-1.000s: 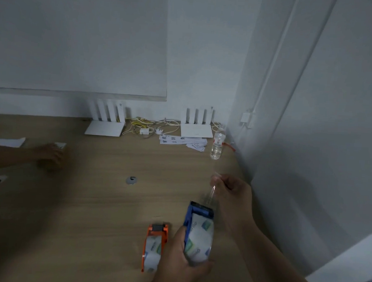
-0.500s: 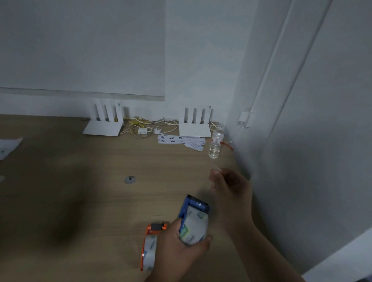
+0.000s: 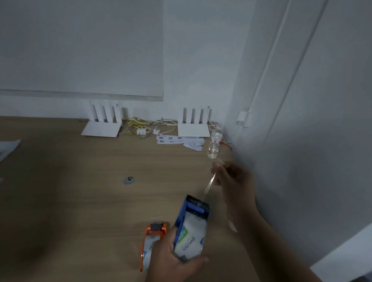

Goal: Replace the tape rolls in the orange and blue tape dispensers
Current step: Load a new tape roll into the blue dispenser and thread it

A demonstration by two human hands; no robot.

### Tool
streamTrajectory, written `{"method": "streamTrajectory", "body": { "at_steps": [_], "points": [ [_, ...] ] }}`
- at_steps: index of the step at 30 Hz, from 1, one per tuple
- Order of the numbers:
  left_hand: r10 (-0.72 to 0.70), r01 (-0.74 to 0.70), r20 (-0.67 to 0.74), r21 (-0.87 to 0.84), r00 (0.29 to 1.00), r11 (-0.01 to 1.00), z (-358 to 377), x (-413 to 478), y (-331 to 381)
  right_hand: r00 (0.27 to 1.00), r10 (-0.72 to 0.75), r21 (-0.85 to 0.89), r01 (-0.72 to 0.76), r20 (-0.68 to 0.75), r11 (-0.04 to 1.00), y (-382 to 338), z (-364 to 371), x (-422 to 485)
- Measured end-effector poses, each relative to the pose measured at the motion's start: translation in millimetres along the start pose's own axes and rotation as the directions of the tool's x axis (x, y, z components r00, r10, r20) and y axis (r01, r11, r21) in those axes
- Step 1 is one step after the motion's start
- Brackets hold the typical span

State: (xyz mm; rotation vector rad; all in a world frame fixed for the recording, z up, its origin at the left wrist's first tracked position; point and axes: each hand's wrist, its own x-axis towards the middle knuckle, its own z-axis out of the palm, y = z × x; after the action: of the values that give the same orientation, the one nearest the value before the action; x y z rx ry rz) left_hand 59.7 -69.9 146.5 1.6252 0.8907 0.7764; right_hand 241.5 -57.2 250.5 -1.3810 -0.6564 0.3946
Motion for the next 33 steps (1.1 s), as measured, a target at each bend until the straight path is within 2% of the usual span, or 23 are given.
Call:
{"method": "streamTrajectory", "body": {
  "at_steps": [8, 16, 21, 25, 33],
  "points": [
    [0.100, -0.096, -0.025, 0.117, 0.995, 0.989, -4.1, -3.5, 3.4, 0.999, -0.026, -0.021, 0.027, 0.032, 0.999, -9.6, 3.3, 12.0],
    [0.234, -0.222, -0.082, 0.137, 0.969, 0.965, -4.3, -4.6, 16.1, 0.976, 0.110, 0.019, -0.116, 0.188, 0.993, -5.8, 5.6, 32.7],
    [0.221, -0.205, -0.101, 0.151, 0.970, 0.967, -4.3, -6.1, 14.8, 0.943, 0.183, -0.032, -0.181, 0.277, 0.983, -1.9, 6.3, 36.9],
    [0.218, -0.197, -0.133, 0.157, 0.967, 0.968, -4.0, -8.5, 17.6, 0.914, 0.166, -0.067, -0.152, 0.371, 0.986, -1.8, 5.1, 37.8],
    [0.160, -0.153, -0.108, 0.070, 0.981, 0.986, -7.3, -10.6, 29.6, 0.886, 0.223, -0.161, -0.170, 0.408, 0.972, 5.0, 8.1, 45.2]
  ]
}}
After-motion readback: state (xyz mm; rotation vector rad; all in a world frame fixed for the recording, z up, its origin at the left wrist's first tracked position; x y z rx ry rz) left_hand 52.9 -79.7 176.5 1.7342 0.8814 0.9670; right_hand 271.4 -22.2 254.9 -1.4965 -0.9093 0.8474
